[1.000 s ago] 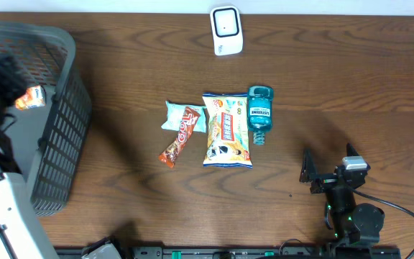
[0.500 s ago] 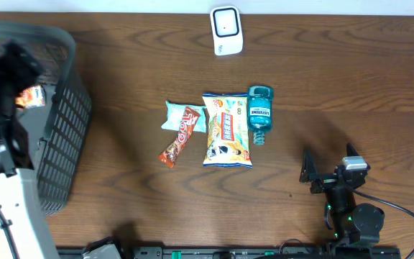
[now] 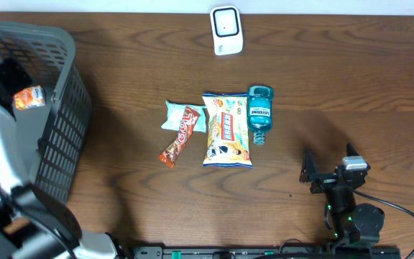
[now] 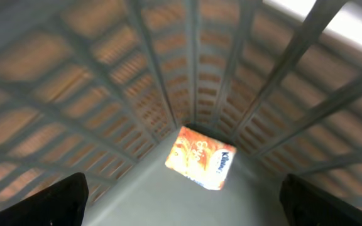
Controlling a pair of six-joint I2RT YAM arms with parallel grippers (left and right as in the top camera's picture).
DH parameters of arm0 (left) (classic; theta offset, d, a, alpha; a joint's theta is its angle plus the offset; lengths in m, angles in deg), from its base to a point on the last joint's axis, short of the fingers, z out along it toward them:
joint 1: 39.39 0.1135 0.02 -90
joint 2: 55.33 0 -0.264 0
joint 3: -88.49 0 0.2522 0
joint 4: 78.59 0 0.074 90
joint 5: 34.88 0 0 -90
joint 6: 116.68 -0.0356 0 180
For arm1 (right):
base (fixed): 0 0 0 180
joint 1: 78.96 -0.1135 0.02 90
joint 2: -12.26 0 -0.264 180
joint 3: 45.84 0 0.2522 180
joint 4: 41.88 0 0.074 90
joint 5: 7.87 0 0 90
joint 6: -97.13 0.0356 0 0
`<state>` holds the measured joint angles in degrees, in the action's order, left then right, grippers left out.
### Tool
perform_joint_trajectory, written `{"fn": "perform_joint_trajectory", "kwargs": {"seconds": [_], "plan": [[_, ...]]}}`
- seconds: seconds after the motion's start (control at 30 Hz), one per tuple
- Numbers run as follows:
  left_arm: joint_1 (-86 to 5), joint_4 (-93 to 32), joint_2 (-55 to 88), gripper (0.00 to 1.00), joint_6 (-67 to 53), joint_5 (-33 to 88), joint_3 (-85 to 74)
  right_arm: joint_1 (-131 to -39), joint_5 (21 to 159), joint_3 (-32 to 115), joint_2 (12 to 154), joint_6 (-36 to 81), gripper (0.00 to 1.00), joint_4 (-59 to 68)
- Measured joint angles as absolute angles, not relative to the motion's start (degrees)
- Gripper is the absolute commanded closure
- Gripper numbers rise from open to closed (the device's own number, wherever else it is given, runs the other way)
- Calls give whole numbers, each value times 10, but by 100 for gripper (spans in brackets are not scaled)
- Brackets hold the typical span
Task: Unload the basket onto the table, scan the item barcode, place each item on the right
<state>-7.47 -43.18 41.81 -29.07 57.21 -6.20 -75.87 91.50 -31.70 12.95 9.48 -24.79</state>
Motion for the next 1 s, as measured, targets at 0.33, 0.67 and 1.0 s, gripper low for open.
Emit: {"fn": "perform_joint_trajectory", "kwargs": {"seconds": [0.33, 0.67, 1.0], "plan": [[-75, -539, 553, 2, -393, 557, -62, -759, 915, -317, 130, 95, 1, -248], [-72, -598, 645, 2, -420, 545, -62, -759, 915, -317, 130, 95, 1, -248], [-72, -614, 665, 41, -415, 536, -63, -759, 915, -317, 130, 95, 1, -248]]}}
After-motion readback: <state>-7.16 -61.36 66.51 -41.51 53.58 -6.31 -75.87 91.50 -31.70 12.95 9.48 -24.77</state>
